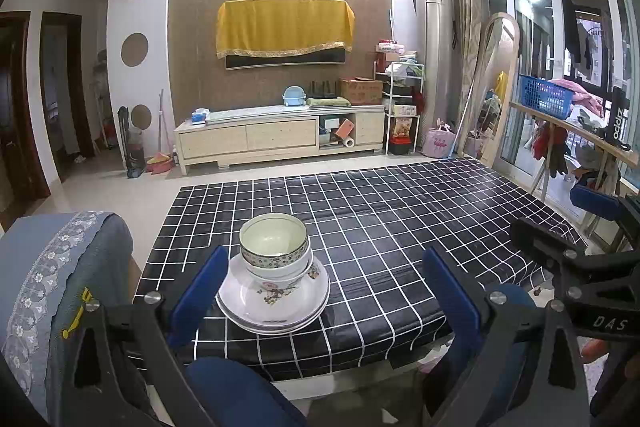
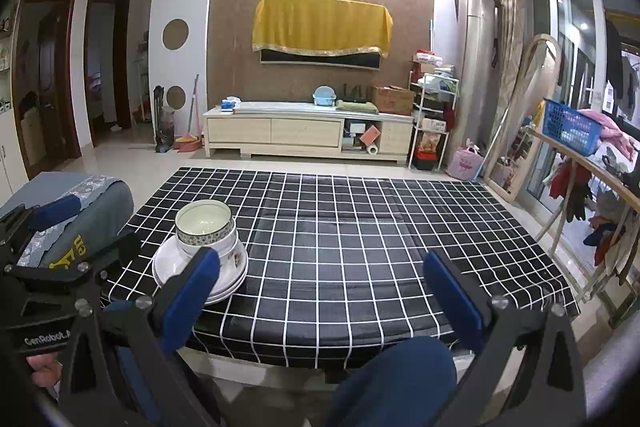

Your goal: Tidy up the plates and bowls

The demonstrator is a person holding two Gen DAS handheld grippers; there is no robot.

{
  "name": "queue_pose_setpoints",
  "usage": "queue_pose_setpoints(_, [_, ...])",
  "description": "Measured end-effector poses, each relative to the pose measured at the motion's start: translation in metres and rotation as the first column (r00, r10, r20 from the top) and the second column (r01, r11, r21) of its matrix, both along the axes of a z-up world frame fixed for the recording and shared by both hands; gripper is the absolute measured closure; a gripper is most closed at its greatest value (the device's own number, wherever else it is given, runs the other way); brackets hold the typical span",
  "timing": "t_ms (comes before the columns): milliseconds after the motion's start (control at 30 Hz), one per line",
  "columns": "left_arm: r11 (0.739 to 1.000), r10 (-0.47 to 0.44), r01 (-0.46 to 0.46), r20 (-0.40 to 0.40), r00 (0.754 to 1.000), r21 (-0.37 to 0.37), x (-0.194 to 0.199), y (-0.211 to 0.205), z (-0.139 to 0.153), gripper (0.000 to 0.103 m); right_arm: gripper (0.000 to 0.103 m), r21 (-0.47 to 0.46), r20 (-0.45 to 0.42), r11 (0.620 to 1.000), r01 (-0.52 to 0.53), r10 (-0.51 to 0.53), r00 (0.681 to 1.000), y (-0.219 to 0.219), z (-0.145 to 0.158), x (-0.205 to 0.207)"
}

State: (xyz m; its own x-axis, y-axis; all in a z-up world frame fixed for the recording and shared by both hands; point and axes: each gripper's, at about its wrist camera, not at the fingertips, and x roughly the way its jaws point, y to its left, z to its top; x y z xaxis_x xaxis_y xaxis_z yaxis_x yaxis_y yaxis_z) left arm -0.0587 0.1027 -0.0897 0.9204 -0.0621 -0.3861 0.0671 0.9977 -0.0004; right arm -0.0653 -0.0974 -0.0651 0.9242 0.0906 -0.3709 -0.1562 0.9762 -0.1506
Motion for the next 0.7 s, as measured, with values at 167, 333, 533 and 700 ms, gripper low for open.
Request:
queue_pose_setpoints(167, [1.000, 0.006, -0.006, -0.002, 1.000, -0.006, -0.0018, 0.0001, 0.0009, 0.006, 0.000, -0.003, -0.002, 1.000, -0.002, 0.002, 1.000, 0.0020, 0.0003, 0.0004])
queue_pose_setpoints(333, [1.000, 0.005, -0.005, -0.012, 1.000, -0.009, -0.0035, 0.0006, 0.0001, 0.006, 0.000, -0.003, -0.008, 1.000, -0.006, 0.006, 1.000, 0.0037, -0.0013, -0.0010])
queue_pose_setpoints(533, [1.000, 0.012, -0.012, -0.010, 1.000, -0.001, -0.0052, -0.0006, 0.0021, 0.006, 0.000, -0.007, -0.003, 1.000, -0.006, 0.006, 1.000, 0.0059, -0.0008, -0.0031])
queue_pose_setpoints(700, [1.000, 0.016, -0.016, -0.010, 1.000, -0.018, -0.0077, 0.0008, 0.0035, 0.006, 0.000, -0.009, 0.001, 1.000, -0.009, 0.009, 1.000, 0.0065, 0.0009, -0.0040])
